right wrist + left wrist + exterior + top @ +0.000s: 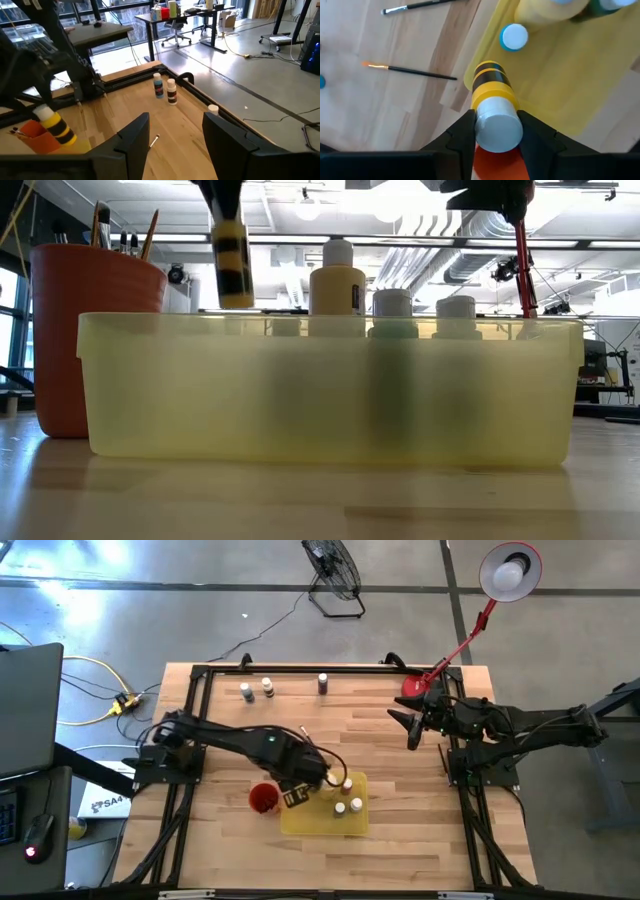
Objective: Pick & Place Paint Supplies
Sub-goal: Put the yellow paint bottle into the yellow bin, then put the golden paintbrush into the orange cup
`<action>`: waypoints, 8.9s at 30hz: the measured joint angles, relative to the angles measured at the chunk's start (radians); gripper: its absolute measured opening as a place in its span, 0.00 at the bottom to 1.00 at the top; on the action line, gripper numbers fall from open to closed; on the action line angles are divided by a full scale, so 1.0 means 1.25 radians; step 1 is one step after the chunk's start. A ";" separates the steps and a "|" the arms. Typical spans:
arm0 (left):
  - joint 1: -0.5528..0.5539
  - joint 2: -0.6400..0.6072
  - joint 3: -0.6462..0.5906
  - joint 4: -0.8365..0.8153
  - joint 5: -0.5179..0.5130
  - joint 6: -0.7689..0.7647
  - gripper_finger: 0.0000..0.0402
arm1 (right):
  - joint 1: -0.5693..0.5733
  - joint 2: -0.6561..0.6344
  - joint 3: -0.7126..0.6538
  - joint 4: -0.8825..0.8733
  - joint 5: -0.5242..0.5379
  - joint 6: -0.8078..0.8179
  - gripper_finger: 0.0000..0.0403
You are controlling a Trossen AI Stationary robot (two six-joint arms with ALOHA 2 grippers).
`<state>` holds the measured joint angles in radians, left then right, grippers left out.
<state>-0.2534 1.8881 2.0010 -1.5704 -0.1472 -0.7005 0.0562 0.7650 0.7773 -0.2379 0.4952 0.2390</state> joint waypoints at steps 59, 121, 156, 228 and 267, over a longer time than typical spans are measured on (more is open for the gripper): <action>0.058 0.131 -0.136 0.204 0.109 0.144 0.30 | 0.000 0.000 0.000 -0.041 0.001 0.000 0.43; 0.061 0.130 -0.078 0.181 0.061 0.181 0.65 | 0.000 0.000 0.000 -0.041 0.001 0.000 0.43; 0.407 0.023 0.264 0.041 -0.150 0.420 0.60 | 0.000 0.000 0.000 -0.064 0.000 -0.020 0.43; 0.679 -0.556 -0.804 0.584 0.223 -0.248 0.00 | 0.000 0.000 0.000 -0.091 0.221 0.120 0.43; 0.679 -0.280 -0.804 0.659 0.164 -0.331 0.48 | 0.000 0.000 0.000 -0.183 0.202 0.083 0.43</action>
<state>0.5949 1.5385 0.9962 -0.7461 0.0572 -1.1145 0.0563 0.7649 0.7776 -0.4667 0.7483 0.3428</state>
